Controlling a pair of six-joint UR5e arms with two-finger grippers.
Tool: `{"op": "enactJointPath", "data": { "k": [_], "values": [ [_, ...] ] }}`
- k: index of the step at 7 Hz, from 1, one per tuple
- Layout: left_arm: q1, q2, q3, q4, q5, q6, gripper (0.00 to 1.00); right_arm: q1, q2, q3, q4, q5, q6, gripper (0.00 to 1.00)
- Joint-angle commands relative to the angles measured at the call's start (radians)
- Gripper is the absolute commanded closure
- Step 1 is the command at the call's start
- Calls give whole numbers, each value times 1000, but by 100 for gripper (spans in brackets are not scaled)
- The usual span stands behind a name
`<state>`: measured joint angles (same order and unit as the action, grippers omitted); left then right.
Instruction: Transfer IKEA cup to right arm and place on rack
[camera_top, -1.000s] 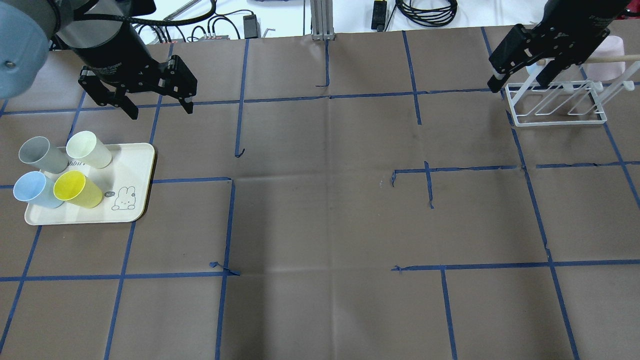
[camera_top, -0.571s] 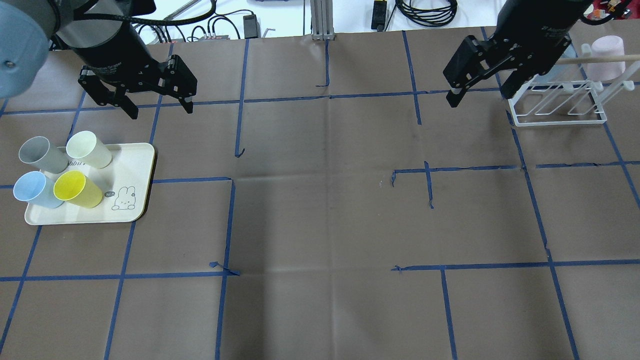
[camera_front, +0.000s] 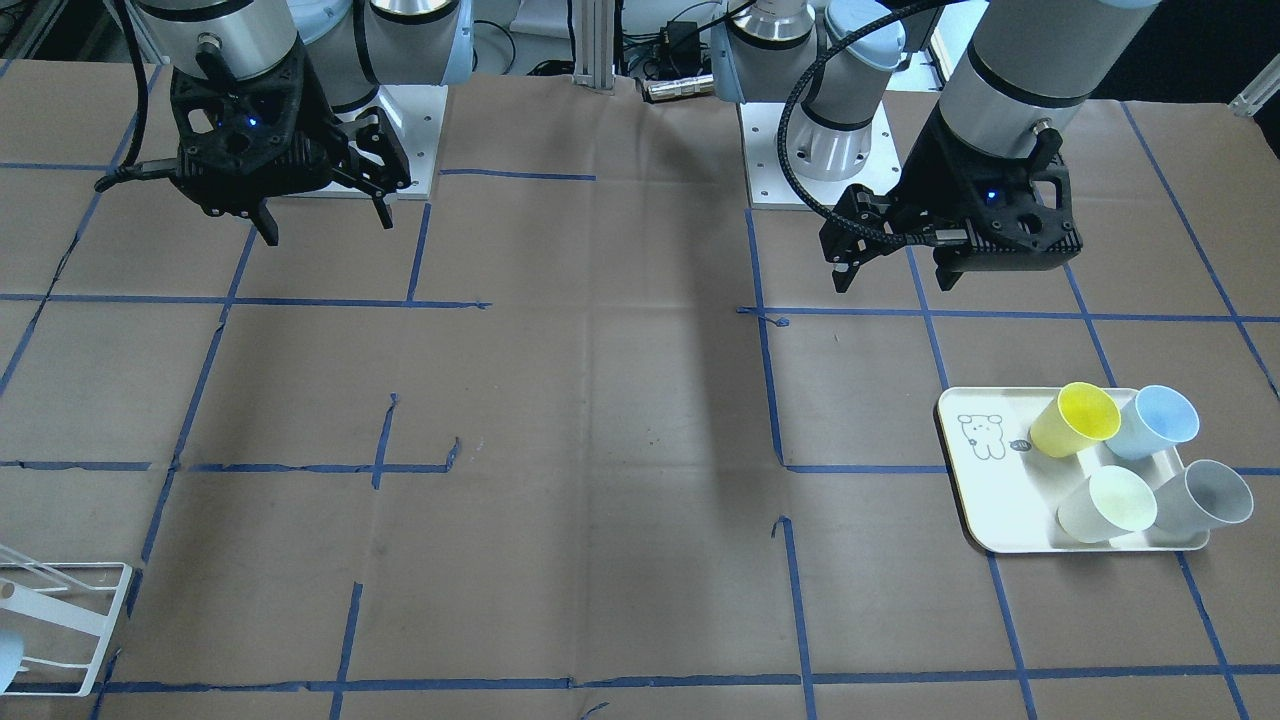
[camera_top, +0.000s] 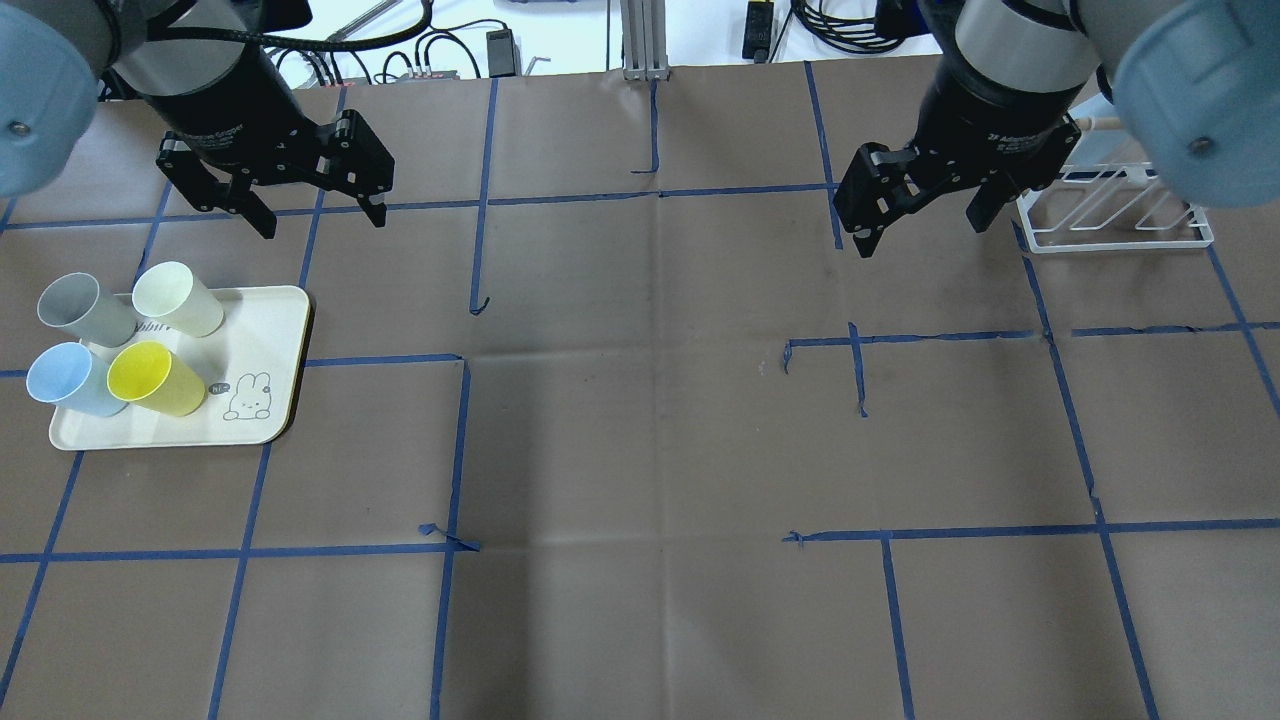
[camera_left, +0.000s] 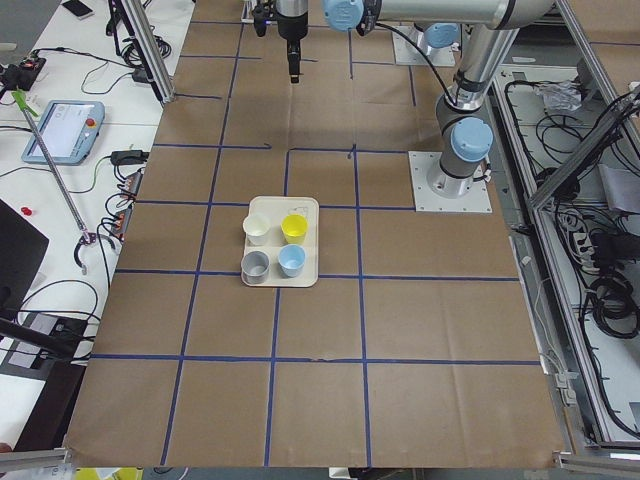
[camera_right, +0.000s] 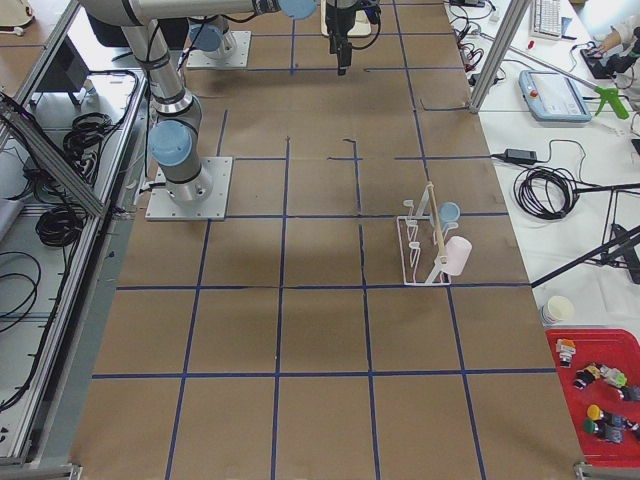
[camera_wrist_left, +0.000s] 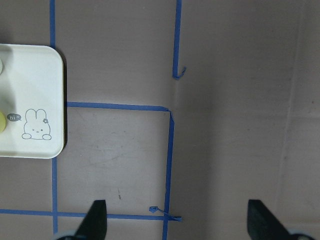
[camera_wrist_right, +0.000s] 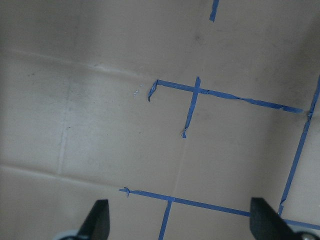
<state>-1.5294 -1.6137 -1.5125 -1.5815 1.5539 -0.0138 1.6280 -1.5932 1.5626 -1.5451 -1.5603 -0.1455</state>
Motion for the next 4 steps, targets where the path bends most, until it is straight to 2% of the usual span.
{"op": "enactJointPath", "data": {
  "k": [1, 4],
  "values": [
    [0, 0, 2, 0, 0, 0, 1, 3, 1, 11, -3, -12, 58, 0],
    [0, 0, 2, 0, 0, 0, 1, 3, -1, 13, -6, -7, 118, 0]
  ]
}}
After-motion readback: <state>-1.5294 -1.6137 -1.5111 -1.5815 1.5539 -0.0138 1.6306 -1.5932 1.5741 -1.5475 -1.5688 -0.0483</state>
